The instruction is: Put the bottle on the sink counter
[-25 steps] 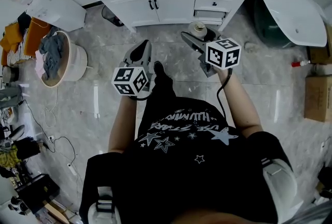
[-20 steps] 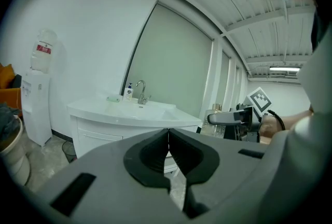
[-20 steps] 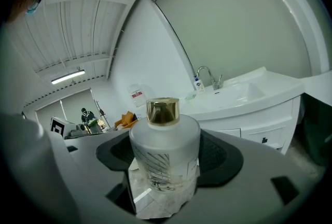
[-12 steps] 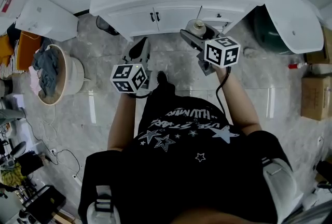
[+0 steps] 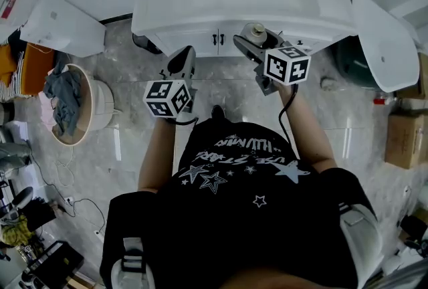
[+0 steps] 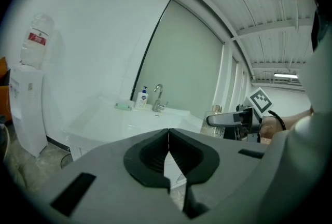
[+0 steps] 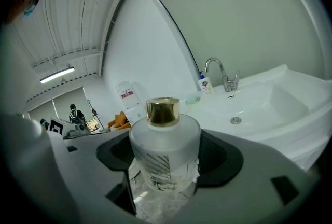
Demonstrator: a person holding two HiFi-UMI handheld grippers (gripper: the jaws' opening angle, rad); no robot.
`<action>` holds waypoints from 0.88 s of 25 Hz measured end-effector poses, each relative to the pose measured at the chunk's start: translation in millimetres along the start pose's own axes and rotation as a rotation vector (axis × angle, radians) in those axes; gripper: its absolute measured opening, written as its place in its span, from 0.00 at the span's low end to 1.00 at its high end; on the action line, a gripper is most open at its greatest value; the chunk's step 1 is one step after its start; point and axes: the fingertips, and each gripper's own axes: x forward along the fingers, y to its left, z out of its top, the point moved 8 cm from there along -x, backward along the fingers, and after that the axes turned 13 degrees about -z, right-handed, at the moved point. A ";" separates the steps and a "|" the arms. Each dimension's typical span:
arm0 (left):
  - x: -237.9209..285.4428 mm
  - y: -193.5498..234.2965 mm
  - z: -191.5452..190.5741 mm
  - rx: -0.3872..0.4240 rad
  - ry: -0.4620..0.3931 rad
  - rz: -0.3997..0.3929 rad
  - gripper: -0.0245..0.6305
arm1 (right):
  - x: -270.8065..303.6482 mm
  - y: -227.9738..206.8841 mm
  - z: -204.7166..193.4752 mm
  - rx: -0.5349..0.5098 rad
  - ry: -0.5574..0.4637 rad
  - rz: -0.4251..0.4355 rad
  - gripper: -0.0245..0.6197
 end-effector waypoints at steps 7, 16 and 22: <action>-8.2 56.5 11.3 -0.018 -0.023 0.046 0.05 | 64.3 27.7 15.6 -0.039 0.029 0.041 0.56; -15.7 97.5 17.8 -0.034 -0.036 0.120 0.05 | 119.6 51.3 26.3 -0.104 0.071 0.117 0.56; -16.1 115.6 19.2 -0.047 -0.039 0.199 0.05 | 164.6 59.5 32.5 -0.141 0.107 0.203 0.56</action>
